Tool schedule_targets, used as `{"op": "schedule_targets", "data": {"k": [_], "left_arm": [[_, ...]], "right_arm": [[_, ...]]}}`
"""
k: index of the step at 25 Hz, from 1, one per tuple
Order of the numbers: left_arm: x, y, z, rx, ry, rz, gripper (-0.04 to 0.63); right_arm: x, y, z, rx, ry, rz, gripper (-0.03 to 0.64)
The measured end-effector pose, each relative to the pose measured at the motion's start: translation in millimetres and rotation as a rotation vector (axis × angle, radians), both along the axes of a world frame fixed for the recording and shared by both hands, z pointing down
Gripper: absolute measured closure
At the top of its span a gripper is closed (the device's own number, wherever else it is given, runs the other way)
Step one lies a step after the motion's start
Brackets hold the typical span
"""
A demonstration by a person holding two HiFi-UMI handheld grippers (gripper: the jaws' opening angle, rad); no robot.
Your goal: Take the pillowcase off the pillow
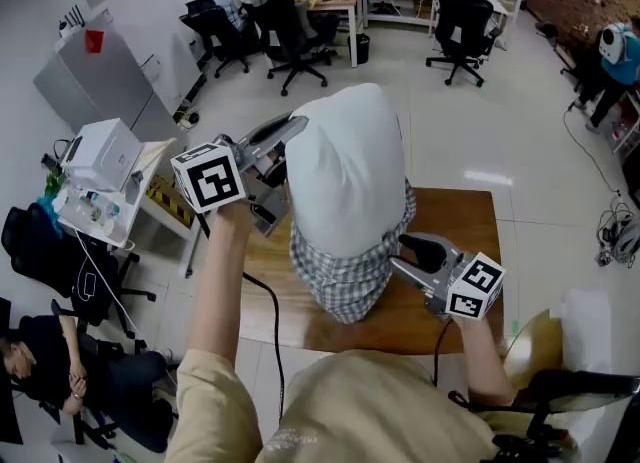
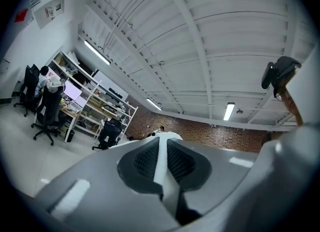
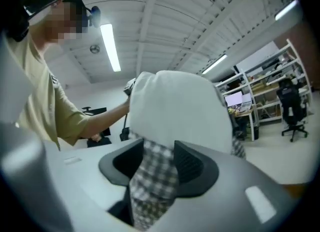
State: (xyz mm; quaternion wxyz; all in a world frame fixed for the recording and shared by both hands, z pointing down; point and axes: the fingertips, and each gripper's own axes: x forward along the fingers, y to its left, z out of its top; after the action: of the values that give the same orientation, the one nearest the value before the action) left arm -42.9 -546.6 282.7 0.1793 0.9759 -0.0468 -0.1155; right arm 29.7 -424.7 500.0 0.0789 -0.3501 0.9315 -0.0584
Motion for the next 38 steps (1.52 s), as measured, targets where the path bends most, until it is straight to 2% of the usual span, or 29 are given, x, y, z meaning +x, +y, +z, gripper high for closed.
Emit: {"op": "schedule_targets", "data": {"k": [2, 5, 7, 9, 10, 11, 12, 14, 17, 20, 23, 25, 27, 30, 32, 34, 36, 38], "left_arm": [[9, 6, -11, 0.044, 0.025, 0.056, 0.58], [10, -6, 2, -0.008, -0.008, 0.005, 0.58], [8, -13, 10, -0.042, -0.028, -0.026, 0.58], [9, -9, 5, -0.028, -0.009, -0.002, 0.58], [11, -2, -2, -0.002, 0.019, 0.033, 0.58], [13, 5, -10, 0.021, 0.045, 0.066, 0.58], [12, 4, -9, 0.017, 0.049, 0.065, 0.58], [3, -8, 3, -0.035, 0.021, 0.009, 0.58], [4, -2, -7, -0.008, 0.085, 0.059, 0.58], [9, 8, -22, 0.022, 0.17, 0.116, 0.581], [-4, 4, -24, -0.001, 0.205, 0.092, 0.581], [-17, 7, -20, -0.005, 0.203, 0.094, 0.581], [-23, 11, -11, -0.003, 0.188, 0.102, 0.581], [-31, 19, -4, -0.004, 0.201, 0.127, 0.581], [-42, 23, -6, -0.02, 0.223, 0.146, 0.581], [-53, 19, 4, -0.072, 0.201, 0.128, 0.581], [-57, 20, 14, -0.094, 0.166, 0.106, 0.581], [-57, 27, 19, -0.084, 0.154, 0.106, 0.581]], "right_arm": [[-33, 13, 13, -0.016, 0.036, -0.059, 0.442], [-67, 16, 37, -0.052, 0.098, -0.082, 0.443], [-77, 7, 47, -0.068, 0.118, -0.037, 0.445], [-78, -6, 54, -0.061, 0.145, 0.036, 0.482], [-77, -11, 58, -0.057, 0.165, 0.07, 0.543], [-76, -14, 63, -0.058, 0.189, 0.097, 0.571], [-76, -17, 68, -0.063, 0.214, 0.119, 0.583], [-77, -21, 80, -0.079, 0.249, 0.145, 0.596], [-78, -23, 95, -0.101, 0.259, 0.133, 0.612], [-74, -17, 133, -0.135, 0.33, 0.092, 0.614], [-65, -10, 229, -0.272, 0.412, 0.06, 0.616], [-57, -13, 289, -0.388, 0.371, 0.065, 0.615], [-52, -19, 318, -0.449, 0.351, 0.067, 0.615], [-57, -18, 299, -0.375, 0.397, 0.021, 0.614], [-54, -8, 259, -0.315, 0.303, -0.02, 0.607], [-34, 3, 214, -0.301, 0.101, -0.036, 0.52], [3, 10, 168, -0.287, -0.12, 0.013, 0.474], [48, 6, 131, -0.238, -0.25, 0.116, 0.469]]}}
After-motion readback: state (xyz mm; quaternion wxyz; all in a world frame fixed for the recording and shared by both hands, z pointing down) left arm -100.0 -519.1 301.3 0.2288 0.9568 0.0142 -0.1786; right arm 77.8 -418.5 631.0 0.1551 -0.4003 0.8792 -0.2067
